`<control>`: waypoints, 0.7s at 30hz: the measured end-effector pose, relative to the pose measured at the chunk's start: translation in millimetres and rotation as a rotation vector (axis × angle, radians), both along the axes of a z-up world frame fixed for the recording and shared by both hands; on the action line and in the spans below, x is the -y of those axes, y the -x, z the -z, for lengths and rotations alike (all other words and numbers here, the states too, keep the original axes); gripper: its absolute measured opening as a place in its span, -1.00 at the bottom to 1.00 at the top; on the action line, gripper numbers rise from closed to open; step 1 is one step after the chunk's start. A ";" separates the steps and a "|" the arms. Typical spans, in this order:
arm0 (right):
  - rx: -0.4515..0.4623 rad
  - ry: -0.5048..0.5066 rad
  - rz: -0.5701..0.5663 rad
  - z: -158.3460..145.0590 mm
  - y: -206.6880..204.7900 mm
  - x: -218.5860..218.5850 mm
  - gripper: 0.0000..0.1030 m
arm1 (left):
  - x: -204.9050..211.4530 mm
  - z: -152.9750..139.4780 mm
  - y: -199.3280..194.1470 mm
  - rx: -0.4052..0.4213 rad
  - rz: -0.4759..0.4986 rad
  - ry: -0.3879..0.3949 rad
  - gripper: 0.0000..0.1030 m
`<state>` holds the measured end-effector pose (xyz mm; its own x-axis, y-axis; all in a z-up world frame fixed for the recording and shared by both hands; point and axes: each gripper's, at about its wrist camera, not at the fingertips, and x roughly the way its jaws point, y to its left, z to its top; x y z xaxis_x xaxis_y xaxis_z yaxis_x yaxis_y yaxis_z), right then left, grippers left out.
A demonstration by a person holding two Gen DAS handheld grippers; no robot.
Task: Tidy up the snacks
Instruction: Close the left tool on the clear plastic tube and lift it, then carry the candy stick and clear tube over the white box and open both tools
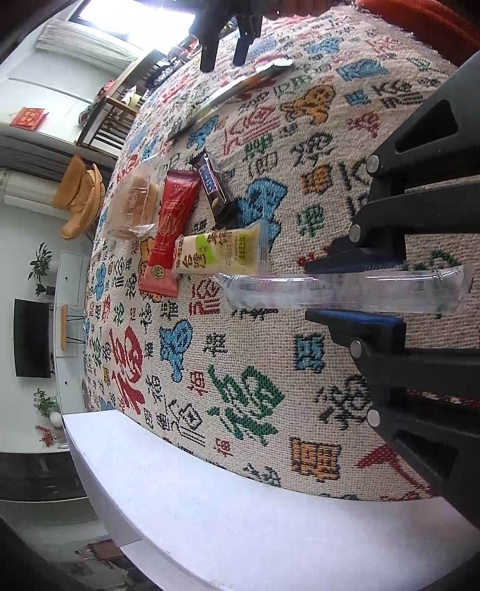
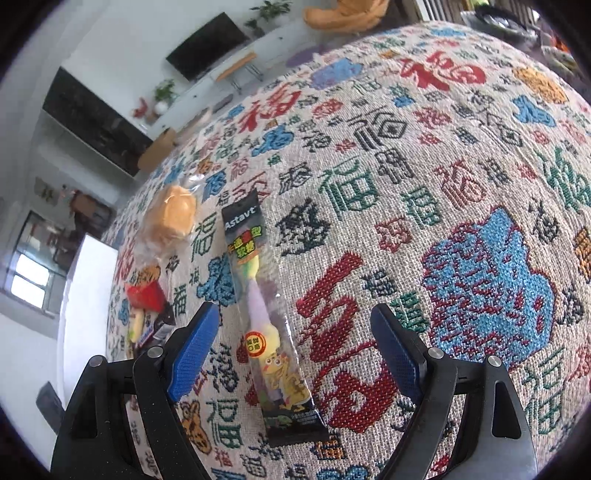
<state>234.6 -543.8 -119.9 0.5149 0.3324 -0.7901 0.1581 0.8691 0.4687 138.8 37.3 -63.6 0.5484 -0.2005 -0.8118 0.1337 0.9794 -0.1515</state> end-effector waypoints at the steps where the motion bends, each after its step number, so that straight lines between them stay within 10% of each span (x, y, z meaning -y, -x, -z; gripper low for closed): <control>1: -0.009 0.028 -0.028 -1.9 -5.4 -8.6 0.66 | 0.4 -4.9 5.4 0.008 0.004 0.015 -0.67; 7: -0.080 0.401 -0.236 8.6 -30.9 -92.9 0.59 | -3.8 -43.2 30.0 0.050 0.025 0.085 -0.67; 9: -0.108 0.463 -0.203 14.0 -29.8 -93.8 0.14 | -11.9 -58.6 39.9 0.072 0.019 0.109 -0.66; 10: -0.109 0.469 -0.191 12.3 -27.6 -92.6 -0.43 | -17.1 -66.1 45.8 0.082 0.012 0.123 -0.66; 21: 0.035 0.096 -0.152 -56.4 31.7 -69.8 -0.68 | -85.7 -132.7 80.2 0.198 -0.077 0.269 -0.66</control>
